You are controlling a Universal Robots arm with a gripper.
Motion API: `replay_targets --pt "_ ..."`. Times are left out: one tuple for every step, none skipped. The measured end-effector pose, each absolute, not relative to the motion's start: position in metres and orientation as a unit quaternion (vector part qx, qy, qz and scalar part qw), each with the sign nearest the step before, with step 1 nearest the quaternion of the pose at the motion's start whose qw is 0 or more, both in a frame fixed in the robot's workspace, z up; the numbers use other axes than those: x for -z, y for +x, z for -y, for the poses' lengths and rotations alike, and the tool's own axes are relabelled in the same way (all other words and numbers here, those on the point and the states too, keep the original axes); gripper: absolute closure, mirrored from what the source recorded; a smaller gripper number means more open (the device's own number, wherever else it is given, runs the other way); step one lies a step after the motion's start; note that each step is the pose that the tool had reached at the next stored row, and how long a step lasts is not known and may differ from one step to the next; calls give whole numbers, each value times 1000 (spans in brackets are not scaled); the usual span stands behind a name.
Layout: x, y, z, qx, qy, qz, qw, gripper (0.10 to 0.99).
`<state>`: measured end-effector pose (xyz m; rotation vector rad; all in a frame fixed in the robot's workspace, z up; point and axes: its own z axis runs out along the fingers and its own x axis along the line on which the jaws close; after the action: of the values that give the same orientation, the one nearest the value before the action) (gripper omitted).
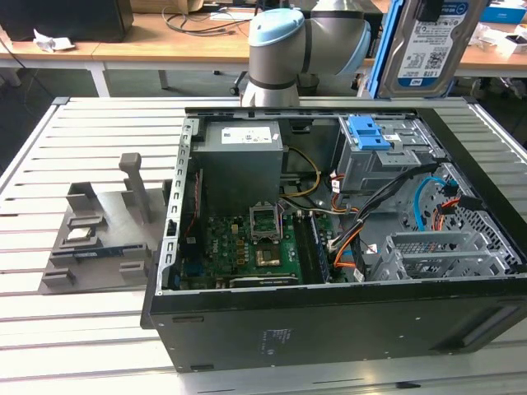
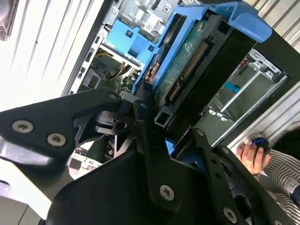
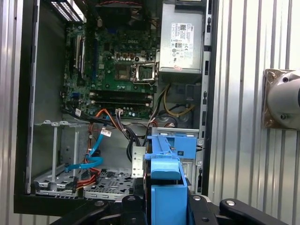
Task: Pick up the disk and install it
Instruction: 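Pick up the disk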
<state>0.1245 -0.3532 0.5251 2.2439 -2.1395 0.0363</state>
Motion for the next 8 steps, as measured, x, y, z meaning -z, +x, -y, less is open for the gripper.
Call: replay_targets --pt "-525 124 354 -12 724 690 21 722" --pt "-525 124 355 -12 724 690 20 722" --pt "-525 124 356 -12 724 690 20 722" --pt "-525 124 357 -12 724 690 20 722" --pt "-525 124 358 -12 724 690 20 722" --pt "-525 124 359 -12 724 690 20 722" --pt "-525 124 360 -12 724 690 20 722" --pt "-525 124 361 -12 724 690 20 722"
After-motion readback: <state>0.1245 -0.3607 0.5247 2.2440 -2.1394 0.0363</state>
